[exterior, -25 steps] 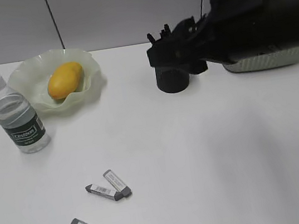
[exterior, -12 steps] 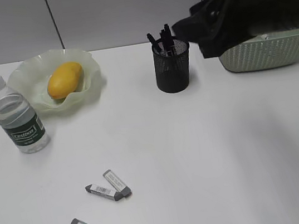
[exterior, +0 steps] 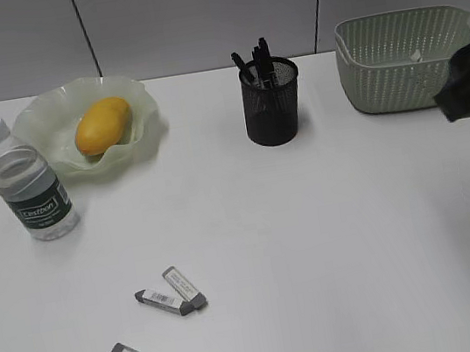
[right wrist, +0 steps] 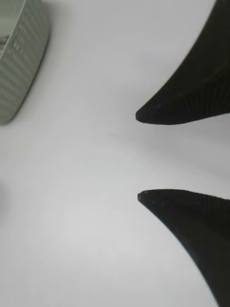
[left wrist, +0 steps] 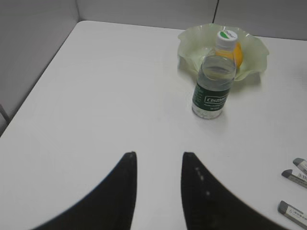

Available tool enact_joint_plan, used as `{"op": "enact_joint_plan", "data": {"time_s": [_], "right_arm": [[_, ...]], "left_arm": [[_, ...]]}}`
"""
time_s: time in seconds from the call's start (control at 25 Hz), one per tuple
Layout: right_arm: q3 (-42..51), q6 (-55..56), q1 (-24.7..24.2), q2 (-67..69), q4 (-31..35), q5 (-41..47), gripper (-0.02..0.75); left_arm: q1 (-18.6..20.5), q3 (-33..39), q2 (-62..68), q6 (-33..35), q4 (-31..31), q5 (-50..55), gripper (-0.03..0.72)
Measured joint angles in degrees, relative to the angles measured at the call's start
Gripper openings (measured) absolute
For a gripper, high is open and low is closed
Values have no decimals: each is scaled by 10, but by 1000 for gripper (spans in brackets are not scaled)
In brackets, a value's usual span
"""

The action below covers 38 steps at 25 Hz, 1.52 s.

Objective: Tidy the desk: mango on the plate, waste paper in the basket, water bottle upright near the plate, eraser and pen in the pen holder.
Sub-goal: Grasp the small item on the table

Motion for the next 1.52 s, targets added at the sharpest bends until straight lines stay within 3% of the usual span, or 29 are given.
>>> {"op": "enact_joint_plan", "data": {"time_s": [0.08,0.28,0.4,0.68,0.96,1.04,1.16,1.28,1.36,1.52], "right_arm": [[17,-63,3,-70,69,22,363],[89,-121,3,-287,136,152,363],[137,-145,3,-422,173,184,364],[221,-159,3,-644,203,192,364],[223,-160,-1,-724,202,188,364],[223,-160,-27,-732,206,188,364],[224,-160,-105,-733,223,188,364],[224,-160,-180,-734,235,186,363],[224,-159,-219,-734,242,187,363],[224,-159,-240,-734,251,186,363]], "left_arm": [[0,0,0,0,0,0,237],[0,0,0,0,0,0,237],[0,0,0,0,0,0,237],[0,0,0,0,0,0,234],[0,0,3,11,-11,0,235],[0,0,24,57,-44,-1,235],[0,0,102,115,-84,-5,242],[-8,-2,224,215,-151,-5,301],[-37,-11,314,285,-199,-10,366],[-111,-28,495,433,-255,-71,427]]}}
